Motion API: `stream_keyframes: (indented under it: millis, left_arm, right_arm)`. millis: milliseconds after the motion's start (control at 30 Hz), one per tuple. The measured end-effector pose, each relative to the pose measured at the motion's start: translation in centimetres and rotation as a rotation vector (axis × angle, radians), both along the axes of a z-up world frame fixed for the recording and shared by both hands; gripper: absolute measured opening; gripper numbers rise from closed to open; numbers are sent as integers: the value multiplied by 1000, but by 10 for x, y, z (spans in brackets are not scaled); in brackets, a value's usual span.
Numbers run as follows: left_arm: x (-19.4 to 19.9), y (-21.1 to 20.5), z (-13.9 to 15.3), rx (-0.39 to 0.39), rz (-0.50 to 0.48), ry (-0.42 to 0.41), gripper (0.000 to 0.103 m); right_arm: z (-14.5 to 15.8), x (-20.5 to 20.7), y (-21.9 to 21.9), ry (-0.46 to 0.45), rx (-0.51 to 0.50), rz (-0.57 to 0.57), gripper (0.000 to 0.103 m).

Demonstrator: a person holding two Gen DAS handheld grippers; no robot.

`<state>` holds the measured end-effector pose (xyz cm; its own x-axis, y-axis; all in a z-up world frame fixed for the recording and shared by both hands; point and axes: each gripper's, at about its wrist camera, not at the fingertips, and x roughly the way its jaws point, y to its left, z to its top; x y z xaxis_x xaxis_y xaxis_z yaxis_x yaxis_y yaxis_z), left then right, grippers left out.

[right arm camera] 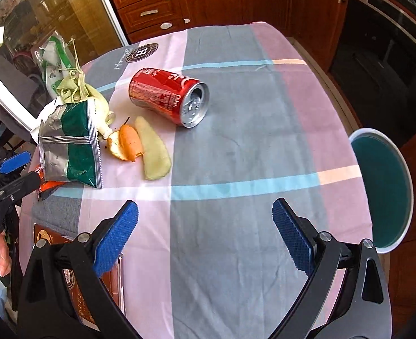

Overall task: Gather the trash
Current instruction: 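Move both tools back to the table toward the snack bag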

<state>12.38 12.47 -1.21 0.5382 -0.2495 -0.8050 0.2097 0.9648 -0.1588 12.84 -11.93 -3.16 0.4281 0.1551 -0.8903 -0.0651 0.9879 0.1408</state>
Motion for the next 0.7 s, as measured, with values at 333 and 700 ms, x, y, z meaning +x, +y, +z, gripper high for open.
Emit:
stream_keyframes:
  millis: [333,700]
  left_arm:
    - [25,25,-24,-41,55,35,97]
    - [24,11,-26,-116,-13,21,20]
  right_arm:
    - [-9,24,34,18,-6,67,92]
    - [-12,35,42,18,-16,83,92]
